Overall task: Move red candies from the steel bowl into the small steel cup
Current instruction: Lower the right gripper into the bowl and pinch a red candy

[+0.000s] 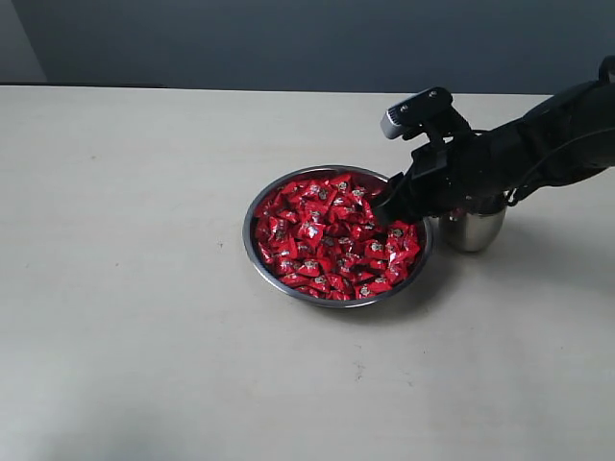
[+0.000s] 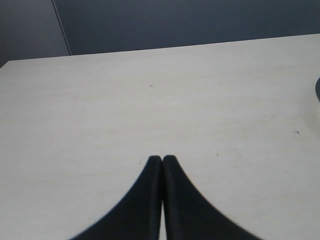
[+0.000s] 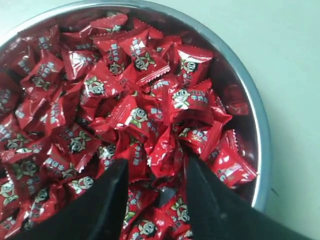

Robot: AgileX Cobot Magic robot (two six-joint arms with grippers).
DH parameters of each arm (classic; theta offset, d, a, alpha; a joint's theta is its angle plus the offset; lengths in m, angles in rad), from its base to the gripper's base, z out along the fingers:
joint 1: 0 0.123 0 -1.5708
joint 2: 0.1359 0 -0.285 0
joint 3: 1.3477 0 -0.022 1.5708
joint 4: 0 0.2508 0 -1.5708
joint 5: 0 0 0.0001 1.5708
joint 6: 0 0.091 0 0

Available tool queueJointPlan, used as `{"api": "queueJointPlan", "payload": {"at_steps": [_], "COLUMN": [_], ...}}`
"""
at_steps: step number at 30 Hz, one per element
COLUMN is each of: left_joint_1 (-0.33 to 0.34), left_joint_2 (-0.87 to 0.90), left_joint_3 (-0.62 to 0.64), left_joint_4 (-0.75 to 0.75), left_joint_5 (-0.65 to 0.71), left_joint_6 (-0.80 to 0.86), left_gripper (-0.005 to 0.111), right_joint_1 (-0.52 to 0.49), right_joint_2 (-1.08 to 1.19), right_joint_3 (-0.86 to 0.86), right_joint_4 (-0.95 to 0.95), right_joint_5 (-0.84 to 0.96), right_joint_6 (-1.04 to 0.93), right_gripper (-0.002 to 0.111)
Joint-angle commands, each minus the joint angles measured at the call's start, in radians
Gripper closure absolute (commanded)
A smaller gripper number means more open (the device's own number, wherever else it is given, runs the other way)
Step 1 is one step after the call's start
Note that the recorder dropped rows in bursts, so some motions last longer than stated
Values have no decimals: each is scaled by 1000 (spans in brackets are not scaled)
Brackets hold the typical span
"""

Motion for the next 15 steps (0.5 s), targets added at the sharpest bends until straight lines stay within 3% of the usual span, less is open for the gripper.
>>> {"api": "queueJointPlan", "payload": {"at_steps": [1,15], "left_joint_1": [-5,-5], "left_joint_2": [-5,-5], "left_joint_3": [-8,-8], "left_joint_4": [2,2], "left_joint_5": [-5,-5], "left_joint_6": [-1,-1], "left_gripper": [106,106], "right_joint_1": [2,2], "right_joint_2": [33,58], "right_joint_3": [-23,-30], "right_joint_4": [3,13], "right_joint_5": [23,23], "right_joint_6": [-8,-8], "right_gripper": [70,70]}}
